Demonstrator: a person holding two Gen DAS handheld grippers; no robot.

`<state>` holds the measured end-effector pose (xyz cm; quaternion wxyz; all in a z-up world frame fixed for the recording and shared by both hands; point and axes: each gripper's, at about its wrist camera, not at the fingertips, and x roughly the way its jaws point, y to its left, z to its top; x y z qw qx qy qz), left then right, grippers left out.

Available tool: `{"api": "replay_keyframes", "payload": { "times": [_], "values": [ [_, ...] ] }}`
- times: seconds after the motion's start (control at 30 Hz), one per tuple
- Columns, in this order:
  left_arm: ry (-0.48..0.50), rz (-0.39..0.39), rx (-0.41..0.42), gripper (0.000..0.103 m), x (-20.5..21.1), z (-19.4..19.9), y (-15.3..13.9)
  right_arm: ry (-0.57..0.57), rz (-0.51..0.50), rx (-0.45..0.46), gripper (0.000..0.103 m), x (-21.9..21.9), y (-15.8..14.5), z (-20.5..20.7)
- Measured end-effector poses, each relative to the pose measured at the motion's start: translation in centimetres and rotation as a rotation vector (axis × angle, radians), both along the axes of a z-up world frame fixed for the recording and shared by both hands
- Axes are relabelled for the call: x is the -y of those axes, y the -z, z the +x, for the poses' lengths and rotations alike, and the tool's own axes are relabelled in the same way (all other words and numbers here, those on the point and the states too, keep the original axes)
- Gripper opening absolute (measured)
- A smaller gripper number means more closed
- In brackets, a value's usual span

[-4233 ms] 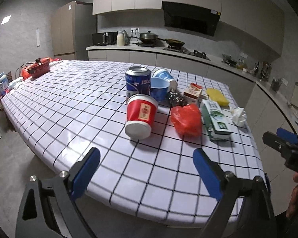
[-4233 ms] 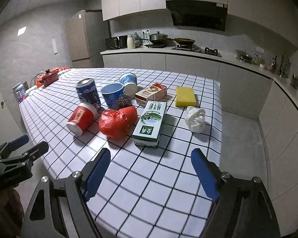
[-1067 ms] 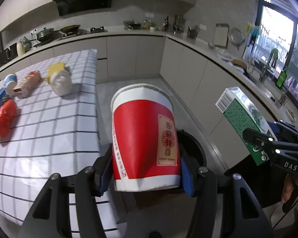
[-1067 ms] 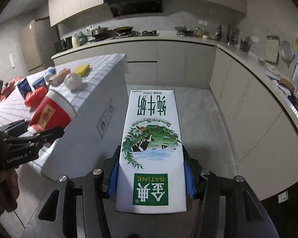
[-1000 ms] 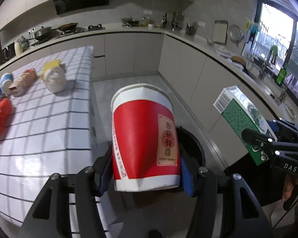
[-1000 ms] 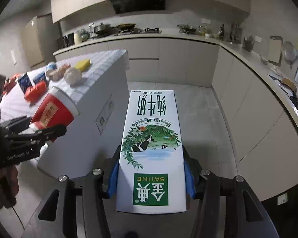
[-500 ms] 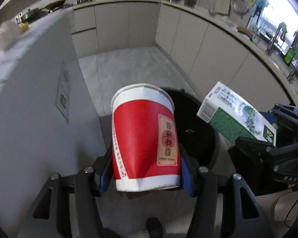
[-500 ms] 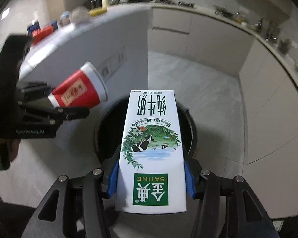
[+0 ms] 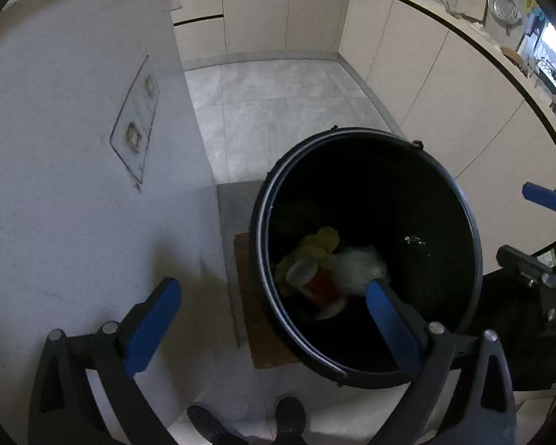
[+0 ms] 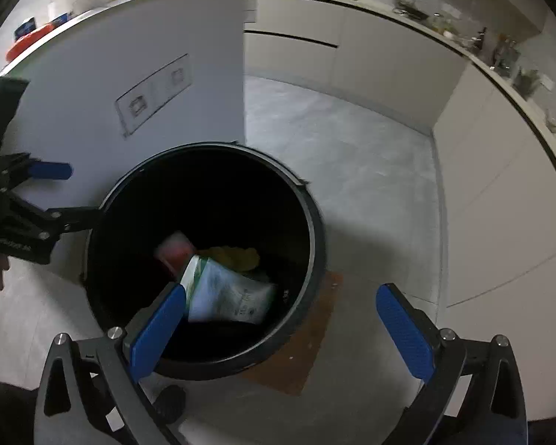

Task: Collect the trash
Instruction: 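Carry the cup and carton over the bin and release both inside, then return to the island, grasp the red bag with left tool while right grasps white tissue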

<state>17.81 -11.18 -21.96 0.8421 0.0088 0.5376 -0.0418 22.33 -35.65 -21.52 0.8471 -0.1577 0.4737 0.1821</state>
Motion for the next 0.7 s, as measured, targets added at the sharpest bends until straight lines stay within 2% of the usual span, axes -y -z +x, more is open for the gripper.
{"api": "replay_keyframes", "payload": {
  "times": [0.33,0.7],
  "values": [
    [0.019,-0.016,0.033,0.101,0.4,-1.6,-3.3,0.092,0.021,0.043,0.103,1.4,-1.9,-1.8],
    [0.073,-0.061,0.144,0.101,0.2,-3.9,-10.5,0.198,0.042,0.16,0.103,1.5,-8.5,-5.4]
  ]
}}
